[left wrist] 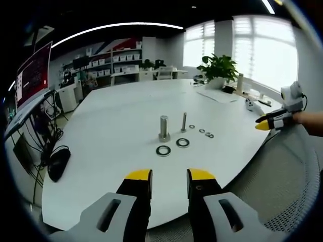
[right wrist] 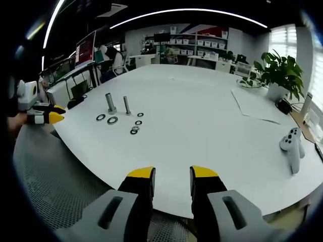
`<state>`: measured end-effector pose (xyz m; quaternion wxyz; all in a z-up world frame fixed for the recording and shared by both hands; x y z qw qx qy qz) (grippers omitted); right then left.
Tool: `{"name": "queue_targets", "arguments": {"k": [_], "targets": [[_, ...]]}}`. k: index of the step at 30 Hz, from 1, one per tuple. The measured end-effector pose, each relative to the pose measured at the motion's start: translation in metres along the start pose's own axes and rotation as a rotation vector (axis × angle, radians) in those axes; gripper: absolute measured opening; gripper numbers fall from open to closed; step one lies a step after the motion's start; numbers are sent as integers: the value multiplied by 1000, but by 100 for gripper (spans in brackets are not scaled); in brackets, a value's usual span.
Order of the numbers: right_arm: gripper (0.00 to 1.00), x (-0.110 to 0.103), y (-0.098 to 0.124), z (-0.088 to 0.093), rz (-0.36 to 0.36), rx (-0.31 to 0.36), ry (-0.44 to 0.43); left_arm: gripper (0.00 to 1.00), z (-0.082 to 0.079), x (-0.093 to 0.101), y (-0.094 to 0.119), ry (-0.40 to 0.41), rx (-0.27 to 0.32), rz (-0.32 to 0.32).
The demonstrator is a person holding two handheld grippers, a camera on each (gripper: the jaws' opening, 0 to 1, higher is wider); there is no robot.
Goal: Place the washer onto the threaded stud by aligning its center hole with the stud, sliding it down to the base, and recovering from edge contact or off-axis alignment until the washer reaches the visible bottom stop.
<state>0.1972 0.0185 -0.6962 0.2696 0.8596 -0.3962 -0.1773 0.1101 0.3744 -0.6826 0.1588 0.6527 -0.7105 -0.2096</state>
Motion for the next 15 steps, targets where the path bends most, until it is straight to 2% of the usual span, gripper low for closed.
{"name": "queue_targets", "arguments": {"k": [6,15], "targets": [[30,1,0,4,9,-21,-42,25,-1,0,0,4,6,7],[29,1,0,6,6,-48,-53,25,-4,0,1,5,43,14]]}}
Point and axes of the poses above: the point that each gripper's makers call its tool centre point, and the gripper's own axes: y roughly backward along the fingers, x roughly to its right, z roughly out of its underside, the point moved 7 cm from there along y, roughly backward along the fingers, and after that the axes turned 10 degrees about -z, right-handed, at the moved point
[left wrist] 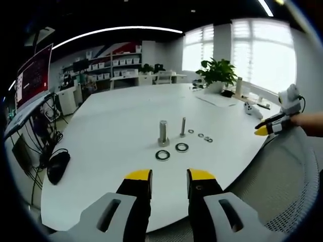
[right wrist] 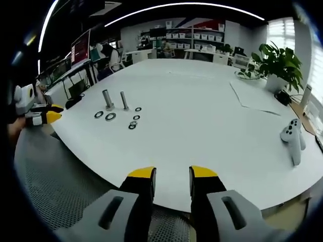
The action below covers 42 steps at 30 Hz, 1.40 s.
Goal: Place the washer onto the threaded stud by aligning its center hole with the stud, sliding it down to the base, and recovering from edge contact or off-axis alignment until the washer reaches the visible bottom stop.
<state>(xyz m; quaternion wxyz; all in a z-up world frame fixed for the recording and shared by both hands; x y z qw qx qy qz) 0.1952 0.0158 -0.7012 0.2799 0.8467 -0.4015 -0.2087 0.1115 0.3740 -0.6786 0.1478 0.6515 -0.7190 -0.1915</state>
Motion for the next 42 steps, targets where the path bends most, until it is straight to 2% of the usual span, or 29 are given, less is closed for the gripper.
{"name": "queue_targets", "arguments": {"k": [10,12,17,25,30,31,32,34,37,39,41,42], "targets": [[27,2,-2,6,16,-56,-41,25,-2,3,-1,-13,17,33],[26,3,-1,6,18,-47,-51,25,-5,4,-1,-15,44,38],[25,7,0,8,39,-55,-82,25,-6,6,-1,-21,55,55],[26,6,1,14,63,-117,-86,24,-8,6,-1,-31,83,67],[26,7,1,13,72,-104,-88,24,-8,7,-1,-32,79,84],[26,7,1,13,69,-106,-90,23,-9,7,0,-25,85,84],[26,7,1,14,69,-113,-93,20,-13,7,1,-17,138,104],[26,7,1,15,69,-118,-97,20,-14,6,4,9,150,114],[26,8,0,14,66,-100,-100,24,-11,12,2,44,91,176],[26,8,0,13,64,-100,-93,25,-12,13,3,17,99,193],[26,8,1,14,65,-97,-96,30,-11,13,1,6,69,225],[26,8,1,13,63,-87,-100,31,-10,13,-1,4,51,264]]}}
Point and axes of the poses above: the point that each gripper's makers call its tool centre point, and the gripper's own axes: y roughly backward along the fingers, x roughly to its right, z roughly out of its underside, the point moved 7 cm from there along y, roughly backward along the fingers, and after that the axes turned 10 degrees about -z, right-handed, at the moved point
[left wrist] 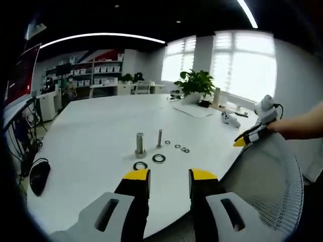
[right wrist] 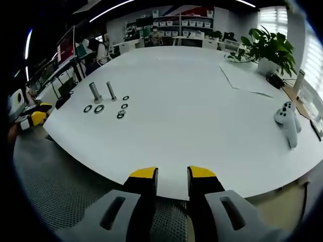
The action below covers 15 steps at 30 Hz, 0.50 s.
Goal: Place the washer onto the threaded stud by aligning its center hole with the stud, sliding it down to the base, and recovering from edge contact or off-axis alignment until the washer reaches the visible bottom stop.
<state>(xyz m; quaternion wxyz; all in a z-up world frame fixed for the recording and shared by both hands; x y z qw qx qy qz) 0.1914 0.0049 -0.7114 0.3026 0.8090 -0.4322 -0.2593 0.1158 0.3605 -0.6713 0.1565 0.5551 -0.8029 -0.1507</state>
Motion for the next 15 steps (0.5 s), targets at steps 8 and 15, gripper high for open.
{"name": "queue_targets", "arguments": {"k": [8,15], "targets": [[29,-3,2,-5,-36,67,-24,39,-6,-9,-22,-121,-82,163],[28,-2,0,-2,-23,25,2,42,-2,-24,-53,-253,-193,208]]}}
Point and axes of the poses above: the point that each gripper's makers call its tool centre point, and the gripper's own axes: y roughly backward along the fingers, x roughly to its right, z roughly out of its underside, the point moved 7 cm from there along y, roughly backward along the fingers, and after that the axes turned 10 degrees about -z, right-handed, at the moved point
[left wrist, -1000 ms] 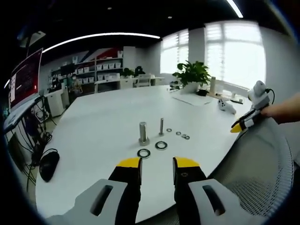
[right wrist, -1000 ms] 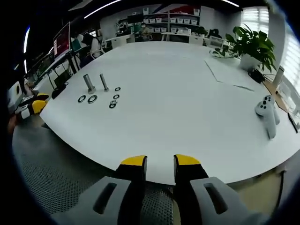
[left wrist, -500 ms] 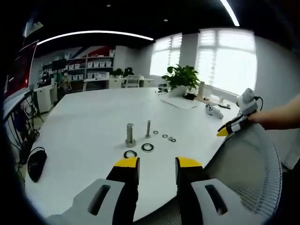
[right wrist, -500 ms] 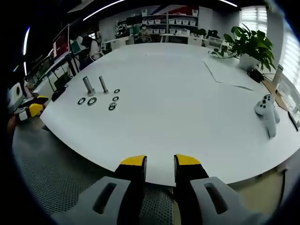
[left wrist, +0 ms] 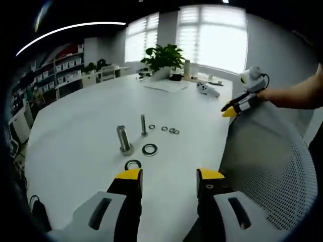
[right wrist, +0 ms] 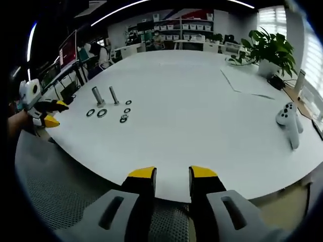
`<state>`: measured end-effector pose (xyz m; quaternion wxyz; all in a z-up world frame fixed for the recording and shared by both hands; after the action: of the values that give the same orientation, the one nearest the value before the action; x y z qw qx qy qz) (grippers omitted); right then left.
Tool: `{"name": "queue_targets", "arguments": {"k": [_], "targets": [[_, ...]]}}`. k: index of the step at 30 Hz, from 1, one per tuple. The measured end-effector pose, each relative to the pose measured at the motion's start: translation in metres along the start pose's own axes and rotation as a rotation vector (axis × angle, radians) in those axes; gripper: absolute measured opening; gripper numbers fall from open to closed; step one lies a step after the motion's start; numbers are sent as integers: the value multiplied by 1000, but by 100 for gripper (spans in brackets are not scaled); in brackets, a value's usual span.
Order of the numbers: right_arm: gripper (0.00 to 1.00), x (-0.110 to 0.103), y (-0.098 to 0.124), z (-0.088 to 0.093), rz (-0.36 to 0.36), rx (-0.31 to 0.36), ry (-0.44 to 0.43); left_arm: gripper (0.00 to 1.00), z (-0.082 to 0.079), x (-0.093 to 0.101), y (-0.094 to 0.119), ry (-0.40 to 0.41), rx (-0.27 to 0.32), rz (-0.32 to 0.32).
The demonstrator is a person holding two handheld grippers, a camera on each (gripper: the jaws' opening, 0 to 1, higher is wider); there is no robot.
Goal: Place the washer onto the threaded stud by aligning its center hole with the stud, sliding it down to the base, and recovering from edge contact or off-axis alignment until the washer reaches the visible bottom stop.
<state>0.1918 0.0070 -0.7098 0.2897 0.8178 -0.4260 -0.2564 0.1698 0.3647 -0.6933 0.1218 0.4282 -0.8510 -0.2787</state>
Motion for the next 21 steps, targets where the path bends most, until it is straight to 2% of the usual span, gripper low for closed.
{"name": "queue_targets", "arguments": {"k": [3,9,13,21], "targets": [[28,0,0,1,-1,-10,3,43,5,-8,-9,-85,-58,14],[28,0,0,-2,-6,25,-12,43,10,-17,-21,-143,-112,47],[28,0,0,0,-3,8,-2,43,9,-24,-31,-133,-159,79],[27,1,-1,0,-6,-5,-2,43,5,-38,-52,-141,-207,110]]}}
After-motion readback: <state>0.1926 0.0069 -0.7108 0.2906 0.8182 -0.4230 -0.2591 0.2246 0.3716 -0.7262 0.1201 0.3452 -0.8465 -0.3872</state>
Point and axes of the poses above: the point that each gripper's makers call its tool centre point, and the gripper's own axes: y roughly backward along the fingers, x roughly to its right, z roughly out of its underside, the point moved 7 cm from there along y, roughly backward along the fingers, and after that the axes turned 10 degrees about -z, right-handed, at the moved point
